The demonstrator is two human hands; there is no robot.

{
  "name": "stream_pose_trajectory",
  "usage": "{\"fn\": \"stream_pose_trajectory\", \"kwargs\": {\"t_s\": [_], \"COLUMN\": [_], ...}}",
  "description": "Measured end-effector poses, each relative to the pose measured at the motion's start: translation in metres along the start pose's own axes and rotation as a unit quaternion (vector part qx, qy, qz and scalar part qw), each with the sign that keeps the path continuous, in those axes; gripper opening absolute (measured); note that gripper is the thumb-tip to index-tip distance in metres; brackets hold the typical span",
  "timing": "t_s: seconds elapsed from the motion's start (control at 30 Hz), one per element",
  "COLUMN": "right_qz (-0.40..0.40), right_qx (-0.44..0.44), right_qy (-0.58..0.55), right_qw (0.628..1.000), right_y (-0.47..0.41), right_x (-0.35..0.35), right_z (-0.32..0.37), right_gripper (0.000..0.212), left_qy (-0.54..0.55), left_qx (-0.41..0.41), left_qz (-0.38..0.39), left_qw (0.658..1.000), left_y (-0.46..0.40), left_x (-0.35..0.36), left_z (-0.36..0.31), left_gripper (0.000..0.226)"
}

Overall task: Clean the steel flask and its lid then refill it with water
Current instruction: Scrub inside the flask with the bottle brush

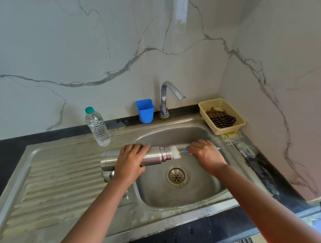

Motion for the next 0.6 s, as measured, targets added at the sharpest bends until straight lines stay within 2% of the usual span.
{"fn": "stream_pose_trajectory", "kwargs": {"t_s": [0.13, 0.3, 0.43, 0.6], "right_qz": [-0.002, 0.003, 0.002, -0.019], "right_qx": [-0.055, -0.007, -0.071, -0.038], "right_qy": [0.010, 0.013, 0.008, 0.013], "right_qw": [0.998, 1.000, 0.997, 0.999], "right_y": [-0.014, -0.012, -0.017, -0.002], "right_x": [-0.003, -0.005, -0.002, -0.008], "right_z": [0.028, 0.000, 0.036, 0.005], "right_gripper": [0.035, 0.028, 0.032, 0.035], "left_qy": [-0.001, -0.004, 0.012, 0.003], "left_qx": [0.021, -0.001, 0.020, 0.005], "left_qz": [-0.010, -0.010, -0.013, -0.006], "left_qw": [1.000, 1.000, 1.000, 1.000], "left_y": [-0.008, -0.003, -0.002, 0.012], "left_x": [-0.005, -0.010, -0.007, -0.009], "left_z": [-0.009, 0.009, -0.004, 0.018], "left_gripper": [0.087, 0.089, 0.092, 0.092]}}
Point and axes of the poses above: each hand's wrist, its own y-axis away from the middle knuckle, its own x-axis out of the palm, z = x × y, the point moved 6 cm from there along -y, towards the middle knuckle
